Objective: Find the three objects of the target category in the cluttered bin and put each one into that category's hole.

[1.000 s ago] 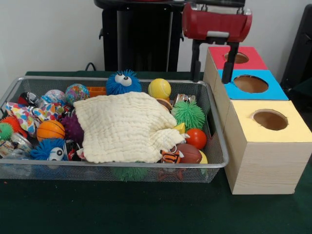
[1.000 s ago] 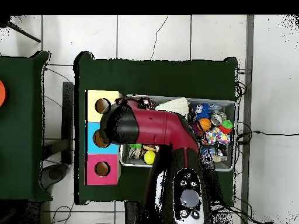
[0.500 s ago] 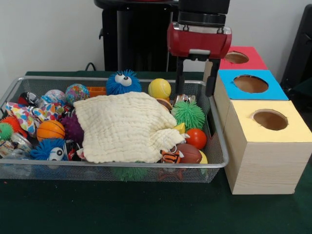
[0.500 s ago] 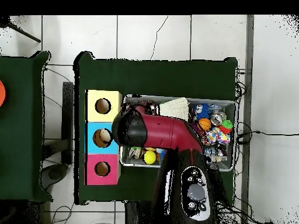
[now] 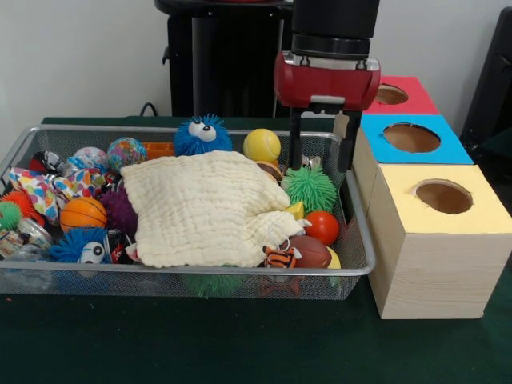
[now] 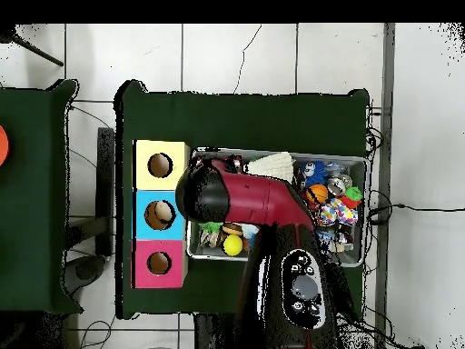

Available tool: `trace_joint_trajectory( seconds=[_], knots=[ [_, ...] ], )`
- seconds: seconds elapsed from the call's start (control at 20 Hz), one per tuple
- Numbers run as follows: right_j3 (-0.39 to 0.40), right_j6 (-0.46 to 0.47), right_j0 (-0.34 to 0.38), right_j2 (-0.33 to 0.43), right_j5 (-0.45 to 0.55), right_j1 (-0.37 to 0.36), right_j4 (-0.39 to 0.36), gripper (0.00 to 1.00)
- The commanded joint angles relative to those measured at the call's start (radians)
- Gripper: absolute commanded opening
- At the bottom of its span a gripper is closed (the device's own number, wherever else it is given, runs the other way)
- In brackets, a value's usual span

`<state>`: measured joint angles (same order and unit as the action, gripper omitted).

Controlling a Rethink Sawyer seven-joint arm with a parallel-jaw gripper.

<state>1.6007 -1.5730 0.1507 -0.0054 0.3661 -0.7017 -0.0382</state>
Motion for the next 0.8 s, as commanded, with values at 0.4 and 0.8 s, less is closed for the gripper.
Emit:
trace_joint_trajectory(
  seconds=[0.4, 0.8],
  knots=[
    [-0.157, -0.008, 0.025, 0.105, 0.156, 0.076, -0.023, 1.00],
    [-0.120, 0.003, 0.073, 0.119, 0.117, 0.091, -0.043, 1.00]
  ],
)
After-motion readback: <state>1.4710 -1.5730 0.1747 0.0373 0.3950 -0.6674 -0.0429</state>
